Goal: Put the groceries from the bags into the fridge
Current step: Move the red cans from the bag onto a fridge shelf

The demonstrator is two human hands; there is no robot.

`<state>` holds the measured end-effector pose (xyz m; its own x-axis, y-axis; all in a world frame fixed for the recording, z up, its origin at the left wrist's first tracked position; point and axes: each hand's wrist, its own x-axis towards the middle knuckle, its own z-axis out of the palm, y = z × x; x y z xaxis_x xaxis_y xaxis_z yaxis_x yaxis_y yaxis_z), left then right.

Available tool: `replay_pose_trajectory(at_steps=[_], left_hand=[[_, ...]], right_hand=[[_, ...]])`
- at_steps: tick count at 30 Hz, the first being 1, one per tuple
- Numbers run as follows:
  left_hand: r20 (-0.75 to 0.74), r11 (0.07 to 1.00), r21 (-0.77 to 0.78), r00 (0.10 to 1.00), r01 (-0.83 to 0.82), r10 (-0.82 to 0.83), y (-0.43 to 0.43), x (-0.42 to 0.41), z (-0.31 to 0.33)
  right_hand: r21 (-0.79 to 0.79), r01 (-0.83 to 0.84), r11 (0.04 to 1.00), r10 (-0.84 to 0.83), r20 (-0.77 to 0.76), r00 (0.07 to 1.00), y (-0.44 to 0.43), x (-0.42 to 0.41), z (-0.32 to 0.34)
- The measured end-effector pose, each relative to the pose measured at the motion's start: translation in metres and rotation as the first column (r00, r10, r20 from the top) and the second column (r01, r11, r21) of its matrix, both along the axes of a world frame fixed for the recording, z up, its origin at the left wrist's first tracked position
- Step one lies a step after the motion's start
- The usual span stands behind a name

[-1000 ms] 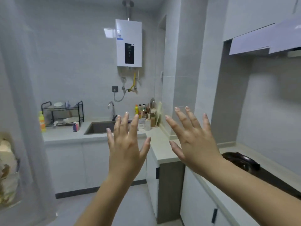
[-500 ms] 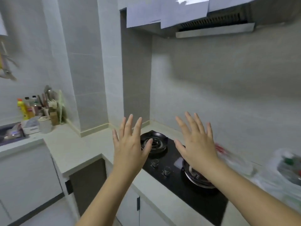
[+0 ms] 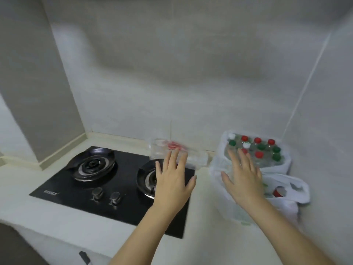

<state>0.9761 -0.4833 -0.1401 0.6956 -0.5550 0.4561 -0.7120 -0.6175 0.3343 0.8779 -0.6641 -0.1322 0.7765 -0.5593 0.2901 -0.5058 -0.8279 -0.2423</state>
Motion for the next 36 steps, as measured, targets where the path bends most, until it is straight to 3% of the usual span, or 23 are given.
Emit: replay_pose_trajectory(at_steps=[6,12,16,19,22,25,29,32,36], left_hand=[[-0.112,0.99,0.052,0.986,0.132,-0.125,-0.109,-0.012,-0.035],[-0.263,0.958,0.079,0.933,0.274,-0.245,-0.196,-0.014,-0.07],[-0.387,0.897,0.14,0.857,0.42,-0.34,-0.236,-0.021,-0.088],[-0.477,0.849,0.228,0.815,0.477,-0.33,-0.257,-0.027,-0.099],[-0.592,0.779,0.295,0.746,0.554,-0.306,-0.265,-0.035,-0.108],[-0.651,0.747,0.286,0.694,0.601,-0.309,-0.268,-0.043,-0.117],[-0.653,0.787,0.231,0.691,0.572,-0.31,-0.276,-0.053,-0.129],[-0.647,0.827,0.189,0.701,0.529,-0.3,-0.277,-0.057,-0.139],[-0.65,0.872,0.124,0.703,0.474,-0.289,-0.273,-0.061,-0.154]], right_hand=[[0.14,0.123,0.982,-0.11,-0.093,0.99,-0.106,-0.022,-0.041],[0.309,0.131,0.942,-0.082,-0.169,0.982,-0.186,-0.016,-0.065],[0.32,0.207,0.924,-0.106,-0.304,0.947,-0.216,-0.02,-0.077],[0.318,0.319,0.893,-0.158,-0.442,0.883,-0.23,-0.03,-0.083],[0.397,0.349,0.849,-0.104,-0.522,0.847,-0.241,-0.042,-0.089],[0.524,0.326,0.787,-0.066,-0.454,0.888,-0.25,-0.055,-0.091],[0.687,0.294,0.665,-0.047,-0.354,0.934,-0.258,-0.071,-0.101],[0.681,0.272,0.68,-0.076,-0.304,0.95,-0.258,-0.084,-0.117],[0.777,0.066,0.626,-0.135,0.025,0.991,-0.233,-0.096,-0.137]])
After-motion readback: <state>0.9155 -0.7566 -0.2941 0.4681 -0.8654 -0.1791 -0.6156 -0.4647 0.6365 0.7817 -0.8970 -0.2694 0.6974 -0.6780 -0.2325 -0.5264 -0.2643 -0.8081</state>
